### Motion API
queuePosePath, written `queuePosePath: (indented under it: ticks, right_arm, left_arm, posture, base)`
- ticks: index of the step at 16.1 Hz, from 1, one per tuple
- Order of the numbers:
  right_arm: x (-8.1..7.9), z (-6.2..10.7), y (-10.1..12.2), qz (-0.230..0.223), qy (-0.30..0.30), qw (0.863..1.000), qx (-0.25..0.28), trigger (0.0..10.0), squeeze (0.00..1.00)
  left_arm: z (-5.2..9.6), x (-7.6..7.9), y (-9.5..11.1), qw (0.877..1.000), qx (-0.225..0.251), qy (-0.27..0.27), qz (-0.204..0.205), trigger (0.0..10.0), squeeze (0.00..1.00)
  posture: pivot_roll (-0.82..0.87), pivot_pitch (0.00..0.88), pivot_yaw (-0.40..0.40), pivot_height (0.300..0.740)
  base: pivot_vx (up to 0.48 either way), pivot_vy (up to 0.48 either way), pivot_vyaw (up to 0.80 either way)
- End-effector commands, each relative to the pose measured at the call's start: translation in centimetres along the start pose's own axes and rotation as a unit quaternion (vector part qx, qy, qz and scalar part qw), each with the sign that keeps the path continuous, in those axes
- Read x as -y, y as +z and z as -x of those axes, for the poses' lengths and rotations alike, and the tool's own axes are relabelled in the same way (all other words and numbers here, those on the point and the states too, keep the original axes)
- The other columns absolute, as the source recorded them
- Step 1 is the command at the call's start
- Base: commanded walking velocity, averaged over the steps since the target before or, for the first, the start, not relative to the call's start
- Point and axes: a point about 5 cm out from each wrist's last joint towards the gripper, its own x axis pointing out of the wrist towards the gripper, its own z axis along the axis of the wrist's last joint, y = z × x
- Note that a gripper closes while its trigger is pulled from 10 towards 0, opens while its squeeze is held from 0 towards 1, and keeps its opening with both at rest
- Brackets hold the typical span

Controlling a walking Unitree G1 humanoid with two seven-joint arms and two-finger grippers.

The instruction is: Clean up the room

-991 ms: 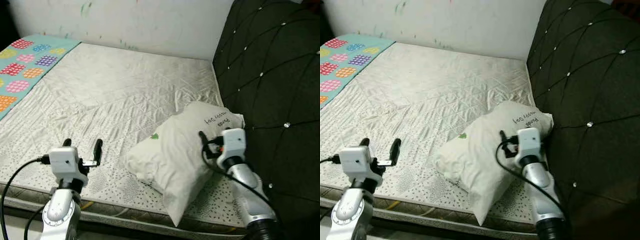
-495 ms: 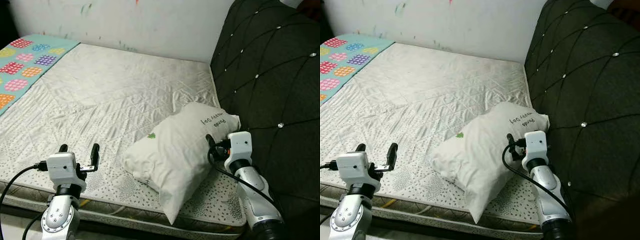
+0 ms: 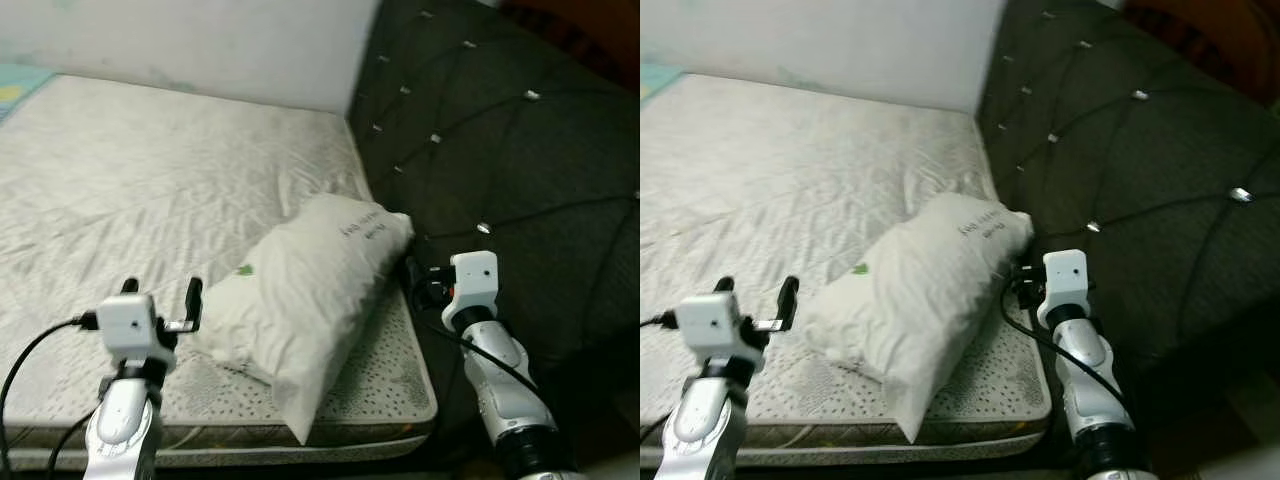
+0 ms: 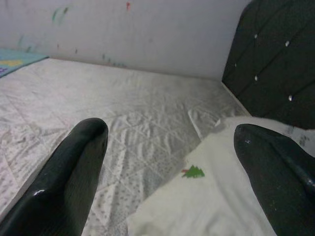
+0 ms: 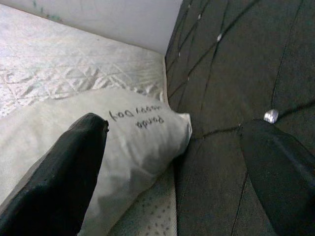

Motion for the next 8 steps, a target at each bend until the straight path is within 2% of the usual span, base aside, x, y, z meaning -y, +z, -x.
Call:
queuePosePath:
  ticks: [1,3,8]
  right_arm:
    - [-0.1,0.0,0.5,-0.008,0.001,1.0,0.008,10.0,0.0]
    - [-0.8,-0.2,0.8,-0.022,0.002,1.0,0.016,10.0,0.0]
    - [-1.7,-1.1,1.5,-0.045,0.01,0.999,0.026,10.0,0.0]
  left_arm:
    - [0.7,0.1,-0.1,1.0,-0.002,-0.009,0.0,10.0,0.0]
    - [1.7,0.3,-0.7,1.0,-0.022,-0.012,0.0,10.0,0.0]
    - [0.8,0.4,0.0,1.0,-0.006,0.0,0.002,10.0,0.0]
  posture:
    - [0.01,0.0,-0.104,0.74]
    - [0.0,0.0,-0.072,0.74]
    - [0.03,0.0,-0.093,0.74]
  base:
    - [0.0,0.0,0.0]
    - [0.0,0.0,0.0]
    - [0.0,0.0,0.0]
